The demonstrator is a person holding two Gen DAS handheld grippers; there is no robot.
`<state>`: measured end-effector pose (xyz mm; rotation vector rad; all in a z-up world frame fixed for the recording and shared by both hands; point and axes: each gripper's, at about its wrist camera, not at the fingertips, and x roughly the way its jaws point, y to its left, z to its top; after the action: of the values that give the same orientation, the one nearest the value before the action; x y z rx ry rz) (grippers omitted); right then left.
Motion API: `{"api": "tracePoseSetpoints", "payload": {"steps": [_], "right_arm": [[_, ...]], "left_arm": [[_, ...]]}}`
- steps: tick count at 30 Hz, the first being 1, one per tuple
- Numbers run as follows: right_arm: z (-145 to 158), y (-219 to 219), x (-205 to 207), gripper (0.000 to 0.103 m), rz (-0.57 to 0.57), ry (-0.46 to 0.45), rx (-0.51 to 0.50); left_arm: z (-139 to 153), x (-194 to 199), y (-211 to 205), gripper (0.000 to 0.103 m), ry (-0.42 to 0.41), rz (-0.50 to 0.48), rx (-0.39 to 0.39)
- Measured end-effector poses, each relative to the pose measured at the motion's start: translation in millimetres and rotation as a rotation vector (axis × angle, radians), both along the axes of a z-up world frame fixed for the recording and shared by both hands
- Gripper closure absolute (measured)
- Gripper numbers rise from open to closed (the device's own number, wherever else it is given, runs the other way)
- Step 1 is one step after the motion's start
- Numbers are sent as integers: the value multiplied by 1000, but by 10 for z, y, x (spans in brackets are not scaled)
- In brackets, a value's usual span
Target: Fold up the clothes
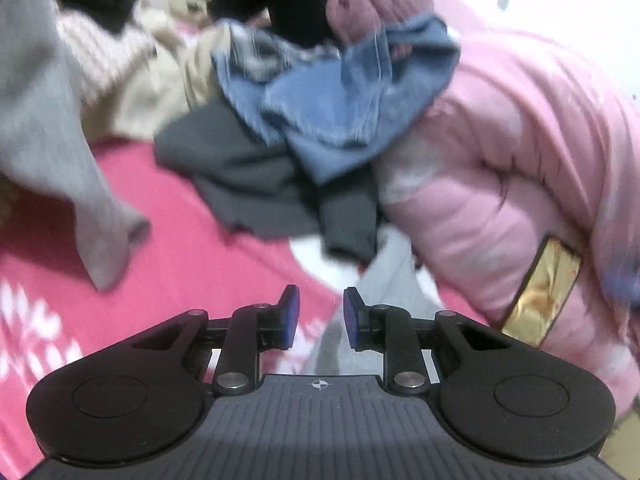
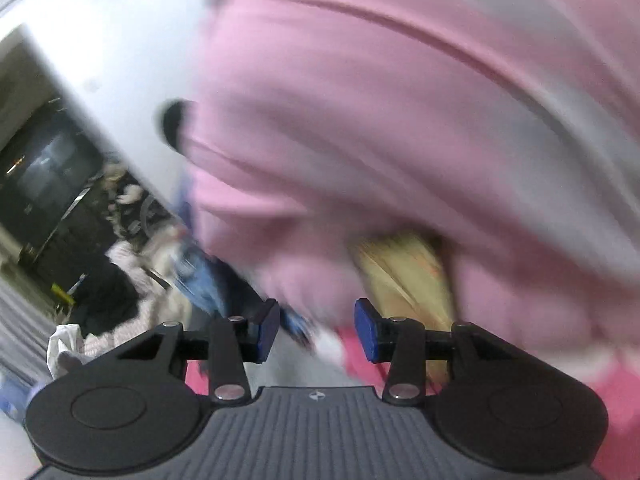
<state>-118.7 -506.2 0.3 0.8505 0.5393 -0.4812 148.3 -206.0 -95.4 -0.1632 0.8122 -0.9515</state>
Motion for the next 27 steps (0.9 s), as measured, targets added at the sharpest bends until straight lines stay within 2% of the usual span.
{"api": "tracePoseSetpoints", "payload": {"steps": [2,6,10,12,13,15,19,24,25,26,27], "right_arm": [[-273,-48,-107,56,-26,57,92],[-735,-54,-63,57,-37,107,223],[-869,0,135,63,22,99,205],[-910,29,181,80,51,114,178],[-931,29,197,83,55,114,172],[-948,29,170,96,62,109,160],[-822,87,83,97,88,29,134],[-684,193,155,97,142,-67,145],[-655,207,167,97,153,-84,148],[-632,212,172,97,162,-102,155],[-614,213,177,97,169,-118,164]], "left_arm": [[107,-114,-51,79,-36,-46,7],[192,-675,-301,75,-133,-292,81],[134,-1270,-570,68,-223,-523,151],[79,-1480,-701,65,-252,-590,176],[52,-1585,-766,64,-267,-623,188],[-3,-1686,-892,64,-287,-637,210],[-51,-1683,-1073,64,-296,-605,240],[59,-1611,-1165,64,-308,-578,187],[75,-1590,-1170,68,-314,-560,183],[89,-1567,-1177,80,-319,-539,181],[103,-1522,-1164,85,-310,-518,170]]}}
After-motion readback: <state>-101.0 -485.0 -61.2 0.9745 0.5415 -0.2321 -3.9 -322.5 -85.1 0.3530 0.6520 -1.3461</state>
